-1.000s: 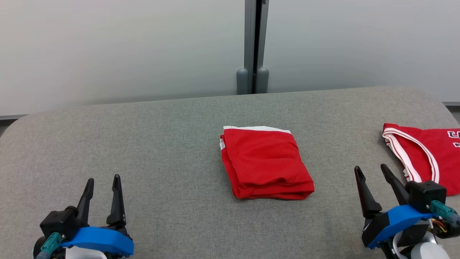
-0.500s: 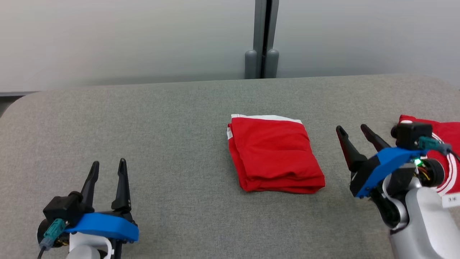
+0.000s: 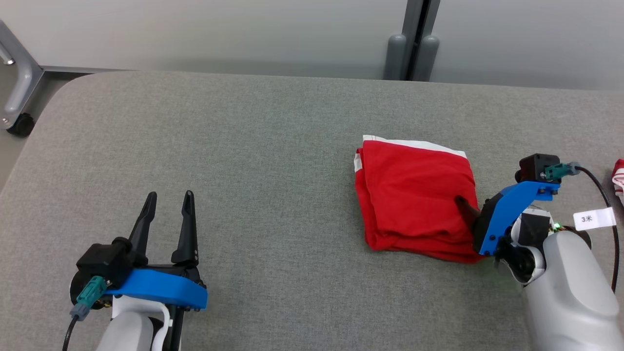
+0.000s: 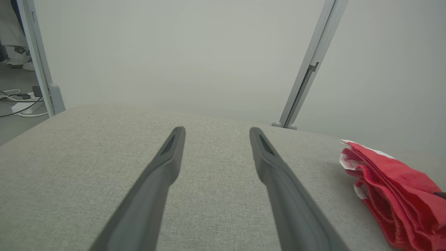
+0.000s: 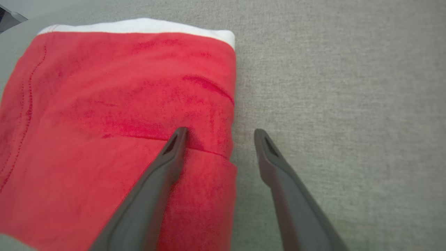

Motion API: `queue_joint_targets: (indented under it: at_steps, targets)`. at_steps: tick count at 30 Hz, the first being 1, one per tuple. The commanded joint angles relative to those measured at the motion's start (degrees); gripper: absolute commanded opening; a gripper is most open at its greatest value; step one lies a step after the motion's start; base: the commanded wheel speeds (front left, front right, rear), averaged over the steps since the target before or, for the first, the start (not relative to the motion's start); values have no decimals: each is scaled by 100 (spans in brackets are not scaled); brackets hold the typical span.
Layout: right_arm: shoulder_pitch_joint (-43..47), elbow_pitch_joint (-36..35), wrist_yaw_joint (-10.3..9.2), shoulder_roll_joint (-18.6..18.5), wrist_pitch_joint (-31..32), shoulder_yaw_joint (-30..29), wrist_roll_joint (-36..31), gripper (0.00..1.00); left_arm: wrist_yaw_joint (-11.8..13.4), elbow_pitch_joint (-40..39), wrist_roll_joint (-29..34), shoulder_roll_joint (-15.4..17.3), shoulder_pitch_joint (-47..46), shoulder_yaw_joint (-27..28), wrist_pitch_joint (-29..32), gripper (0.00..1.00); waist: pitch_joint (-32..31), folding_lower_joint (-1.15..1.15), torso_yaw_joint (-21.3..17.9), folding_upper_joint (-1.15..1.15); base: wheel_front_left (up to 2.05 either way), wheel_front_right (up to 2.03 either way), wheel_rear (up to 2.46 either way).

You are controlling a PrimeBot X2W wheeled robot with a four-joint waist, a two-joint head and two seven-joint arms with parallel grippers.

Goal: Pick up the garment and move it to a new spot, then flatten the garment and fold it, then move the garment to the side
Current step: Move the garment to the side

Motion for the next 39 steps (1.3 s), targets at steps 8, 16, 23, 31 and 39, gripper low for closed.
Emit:
queue_joint_targets:
  at_steps: [8, 16, 23, 31, 39]
  targets:
    - [-406, 820, 0, 83, 195, 99, -70, 32, -5, 11, -40, -32, -21, -44, -24, 100, 83, -1, 122, 0, 0, 0, 0]
    - [-710, 339, 0, -693, 351, 1601, 105, 0, -5, -42, -50, -46, 26, 38, -24, 100, 102, -1, -149, 0, 0, 0, 0]
    - [-1124, -892, 0, -1876, 921, 3131, 763, 0, -5, -289, 7, -33, 77, 218, -24, 100, 227, -1, -862, 0, 0, 0, 0]
    - [-1686, -1658, 0, -3020, 1197, 4020, 1293, 0, -5, -608, 85, 75, -72, 255, -24, 100, 559, -1, -1616, 0, 0, 0, 0]
    - [-1932, -1419, 0, -3636, 590, 4436, 1327, 0, -5, -723, 113, 340, -259, 83, -10, 100, 882, -1, -2268, 0, 0, 0, 0]
